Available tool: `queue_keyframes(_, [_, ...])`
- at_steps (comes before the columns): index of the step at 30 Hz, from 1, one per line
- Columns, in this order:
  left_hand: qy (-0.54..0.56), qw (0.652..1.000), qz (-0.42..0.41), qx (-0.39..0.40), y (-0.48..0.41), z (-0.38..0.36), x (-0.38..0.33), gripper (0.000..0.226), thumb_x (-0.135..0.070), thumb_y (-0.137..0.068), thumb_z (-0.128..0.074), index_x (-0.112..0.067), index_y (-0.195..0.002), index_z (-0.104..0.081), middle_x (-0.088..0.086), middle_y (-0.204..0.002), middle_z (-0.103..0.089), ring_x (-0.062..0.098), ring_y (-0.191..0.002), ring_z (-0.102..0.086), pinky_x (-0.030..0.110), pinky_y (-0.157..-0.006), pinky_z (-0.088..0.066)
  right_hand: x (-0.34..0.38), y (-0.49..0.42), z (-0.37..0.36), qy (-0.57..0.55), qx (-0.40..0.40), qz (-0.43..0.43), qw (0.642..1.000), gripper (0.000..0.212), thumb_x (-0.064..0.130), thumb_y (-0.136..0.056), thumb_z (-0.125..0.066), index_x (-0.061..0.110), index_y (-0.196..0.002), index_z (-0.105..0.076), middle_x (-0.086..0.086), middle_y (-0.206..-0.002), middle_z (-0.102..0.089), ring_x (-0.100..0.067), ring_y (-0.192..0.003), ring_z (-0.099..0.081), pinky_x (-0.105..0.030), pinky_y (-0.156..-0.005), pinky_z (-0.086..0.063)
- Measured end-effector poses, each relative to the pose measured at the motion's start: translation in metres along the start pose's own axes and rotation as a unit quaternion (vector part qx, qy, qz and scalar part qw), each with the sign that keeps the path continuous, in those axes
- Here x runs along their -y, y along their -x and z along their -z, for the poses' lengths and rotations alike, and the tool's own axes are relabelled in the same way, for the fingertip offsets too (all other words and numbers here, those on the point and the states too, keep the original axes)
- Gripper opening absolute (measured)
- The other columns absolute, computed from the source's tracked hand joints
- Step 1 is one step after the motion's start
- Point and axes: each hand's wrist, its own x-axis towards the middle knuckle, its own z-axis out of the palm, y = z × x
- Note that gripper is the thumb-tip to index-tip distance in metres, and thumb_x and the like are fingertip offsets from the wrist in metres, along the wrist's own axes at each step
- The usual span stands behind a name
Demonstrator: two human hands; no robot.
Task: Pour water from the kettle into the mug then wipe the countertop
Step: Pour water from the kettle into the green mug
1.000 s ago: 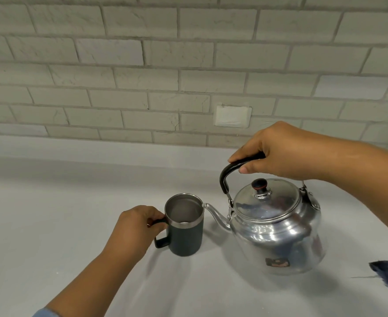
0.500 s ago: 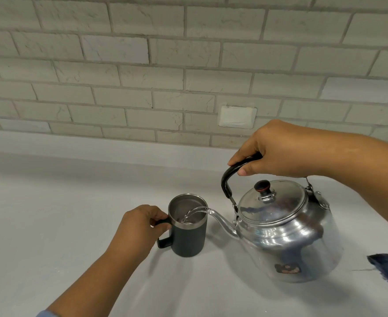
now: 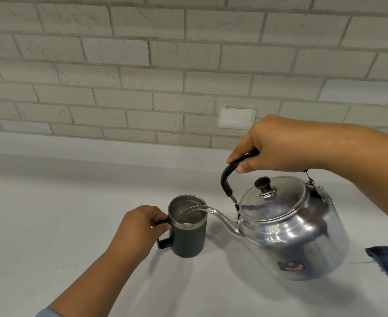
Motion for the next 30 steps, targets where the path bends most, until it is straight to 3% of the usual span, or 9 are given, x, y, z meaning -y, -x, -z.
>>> queue_keyframes(4, [-0.002,1.000,-0.002,0.001,-0.001,-0.001,0.002,0.012,-0.020,-0.078,-0.074,-0.031,-0.082,-0.069,-0.016,-0.078,-0.064,0.003,-0.076,-0.061,0.011,-0.062,-0.040,-0.001,0.000,0.001,0.004,0.005,0.007,1.000,0.024,0.049,-0.080,-0.064,0.048,-0.104,-0.066,0.021,-0.086,-0.062,0.003,-0.075,-0.054,-0.016,-0.065,-0.043])
queue_keyframes(11, [-0.001,1.000,0.008,0.001,-0.002,0.000,0.001,0.011,-0.021,-0.078,-0.074,-0.028,-0.084,-0.070,-0.017,-0.076,-0.063,0.003,-0.075,-0.060,0.013,-0.063,-0.041,0.001,0.000,0.002,0.018,0.005,0.006,1.000,0.024,0.050,-0.080,-0.063,0.047,-0.104,-0.067,0.024,-0.081,-0.056,0.005,-0.073,-0.051,-0.016,-0.063,-0.041])
queue_keyframes(16, [-0.003,1.000,0.004,0.003,-0.001,0.000,0.001,0.014,-0.021,-0.078,-0.074,-0.033,-0.079,-0.067,-0.021,-0.074,-0.061,0.000,-0.074,-0.060,0.011,-0.060,-0.041,0.004,0.000,0.004,0.024,0.011,0.007,1.000,0.024,0.049,-0.081,-0.063,0.045,-0.105,-0.067,0.024,-0.083,-0.056,0.004,-0.076,-0.051,-0.019,-0.068,-0.045])
queue_keyframes(21, [0.006,1.000,0.000,0.003,-0.001,0.000,0.002,0.024,-0.022,-0.077,-0.075,-0.041,-0.072,-0.061,-0.022,-0.075,-0.062,-0.001,-0.076,-0.060,0.012,-0.057,-0.040,0.006,-0.001,0.006,0.028,0.012,0.006,1.000,0.024,0.048,-0.081,-0.063,0.042,-0.104,-0.068,0.026,-0.075,-0.050,0.006,-0.071,-0.048,-0.016,-0.063,-0.041])
queue_keyframes(30, [0.012,1.000,0.002,0.002,0.000,0.000,0.002,0.021,-0.022,-0.077,-0.075,-0.039,-0.074,-0.063,-0.022,-0.076,-0.062,-0.002,-0.075,-0.060,0.011,-0.057,-0.040,0.010,-0.001,0.007,0.033,0.017,0.010,0.999,0.024,0.050,-0.081,-0.063,0.043,-0.103,-0.068,0.027,-0.074,-0.048,0.006,-0.074,-0.048,-0.021,-0.068,-0.045])
